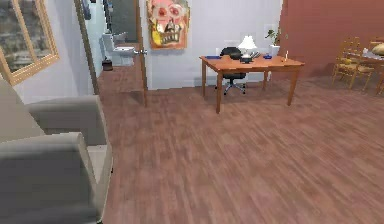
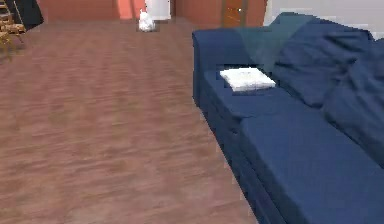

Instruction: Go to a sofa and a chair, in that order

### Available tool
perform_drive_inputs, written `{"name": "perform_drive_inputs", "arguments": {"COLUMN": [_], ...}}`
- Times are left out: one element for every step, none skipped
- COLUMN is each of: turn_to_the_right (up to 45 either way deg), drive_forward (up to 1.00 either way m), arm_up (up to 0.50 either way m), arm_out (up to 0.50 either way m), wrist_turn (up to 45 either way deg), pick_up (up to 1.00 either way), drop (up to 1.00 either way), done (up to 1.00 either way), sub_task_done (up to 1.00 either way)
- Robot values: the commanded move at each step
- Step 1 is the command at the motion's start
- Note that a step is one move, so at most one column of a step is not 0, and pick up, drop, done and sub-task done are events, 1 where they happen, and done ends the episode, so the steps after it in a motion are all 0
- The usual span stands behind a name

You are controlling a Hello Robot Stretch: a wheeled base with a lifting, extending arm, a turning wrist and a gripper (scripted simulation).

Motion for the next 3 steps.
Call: {"name": "perform_drive_inputs", "arguments": {"turn_to_the_right": [0.0,-3.0,0.0], "drive_forward": [1.00,0.00,1.00], "arm_up": [0.00,0.00,0.00], "arm_out": [0.00,0.00,0.00], "wrist_turn": [0.0,0.0,0.0], "pick_up": [0.00,0.00,0.00], "drop": [0.00,0.00,0.00], "done": [0.00,0.00,0.00], "sub_task_done": [0.00,0.00,0.00]}}
